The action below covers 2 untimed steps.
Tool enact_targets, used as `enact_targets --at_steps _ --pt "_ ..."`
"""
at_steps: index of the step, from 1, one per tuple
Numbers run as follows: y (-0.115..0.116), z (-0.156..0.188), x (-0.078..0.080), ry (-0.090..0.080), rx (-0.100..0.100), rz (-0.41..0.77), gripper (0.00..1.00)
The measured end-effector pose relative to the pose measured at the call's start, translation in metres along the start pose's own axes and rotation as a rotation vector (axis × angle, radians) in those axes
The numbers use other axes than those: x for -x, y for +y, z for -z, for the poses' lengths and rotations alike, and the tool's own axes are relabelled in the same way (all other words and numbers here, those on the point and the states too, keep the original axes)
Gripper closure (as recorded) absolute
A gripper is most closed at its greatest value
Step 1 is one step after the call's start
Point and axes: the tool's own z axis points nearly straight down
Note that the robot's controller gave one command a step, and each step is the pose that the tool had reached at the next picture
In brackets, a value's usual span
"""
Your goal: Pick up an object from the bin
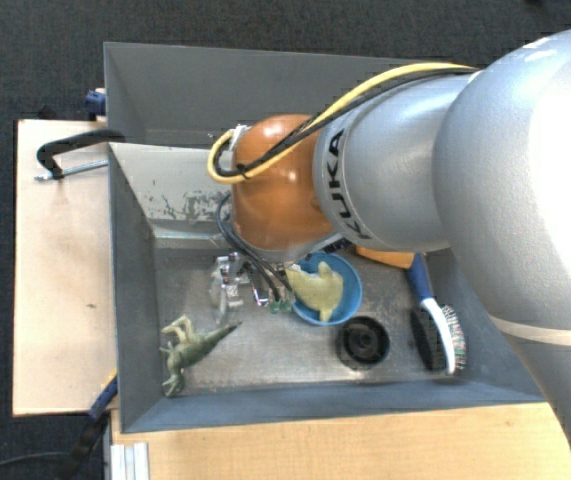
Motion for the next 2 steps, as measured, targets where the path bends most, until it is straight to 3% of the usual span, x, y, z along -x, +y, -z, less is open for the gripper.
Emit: enact_targets --at_steps 1,2 --pt "0.000 -0.001 0.000 0.001 0.001 -0.002 0.00" --pt "0.028 -0.034 -0.030 0.002 0.001 0.575 0.00"
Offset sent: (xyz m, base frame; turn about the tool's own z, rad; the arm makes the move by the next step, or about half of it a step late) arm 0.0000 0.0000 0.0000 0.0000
